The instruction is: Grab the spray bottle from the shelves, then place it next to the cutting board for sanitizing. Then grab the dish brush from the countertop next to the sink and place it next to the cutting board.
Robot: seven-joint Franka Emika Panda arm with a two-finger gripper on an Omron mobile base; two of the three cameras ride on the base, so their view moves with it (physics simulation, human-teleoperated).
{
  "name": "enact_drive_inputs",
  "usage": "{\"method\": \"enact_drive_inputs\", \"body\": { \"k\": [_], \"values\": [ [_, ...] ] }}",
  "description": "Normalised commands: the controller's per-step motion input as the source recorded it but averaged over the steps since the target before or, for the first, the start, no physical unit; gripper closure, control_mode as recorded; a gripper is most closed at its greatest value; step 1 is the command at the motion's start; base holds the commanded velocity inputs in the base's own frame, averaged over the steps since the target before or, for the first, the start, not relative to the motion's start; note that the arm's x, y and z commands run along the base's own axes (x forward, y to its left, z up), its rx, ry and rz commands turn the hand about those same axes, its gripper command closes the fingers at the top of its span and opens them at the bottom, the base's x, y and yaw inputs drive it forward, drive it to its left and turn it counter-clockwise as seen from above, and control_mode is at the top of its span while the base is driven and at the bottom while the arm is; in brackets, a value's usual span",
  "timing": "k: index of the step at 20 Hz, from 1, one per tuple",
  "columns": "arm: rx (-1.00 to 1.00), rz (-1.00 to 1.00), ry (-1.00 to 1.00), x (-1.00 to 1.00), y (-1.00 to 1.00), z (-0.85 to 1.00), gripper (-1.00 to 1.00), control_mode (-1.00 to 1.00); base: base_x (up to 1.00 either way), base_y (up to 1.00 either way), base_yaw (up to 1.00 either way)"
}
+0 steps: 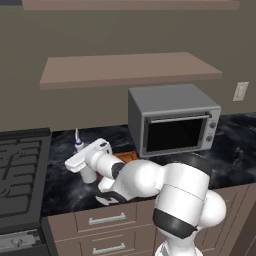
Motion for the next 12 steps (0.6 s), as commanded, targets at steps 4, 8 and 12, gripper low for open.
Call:
{"method": "enact_drive_inputs", "body": {
  "k": [4,8,12],
  "values": [
    [0.05,0.04,0.0,0.04,0.0,-0.27,1.0,-1.0,0.0,0.0,0.0],
    [0.05,0.04,0.0,0.02,0.0,-0.32,1.0,-1.0,0.0,0.0,0.0],
    [0.06,0.05,0.0,0.0,0.0,-0.31,1.0,-1.0,0.0,0.0,0.0]
  ]
}}
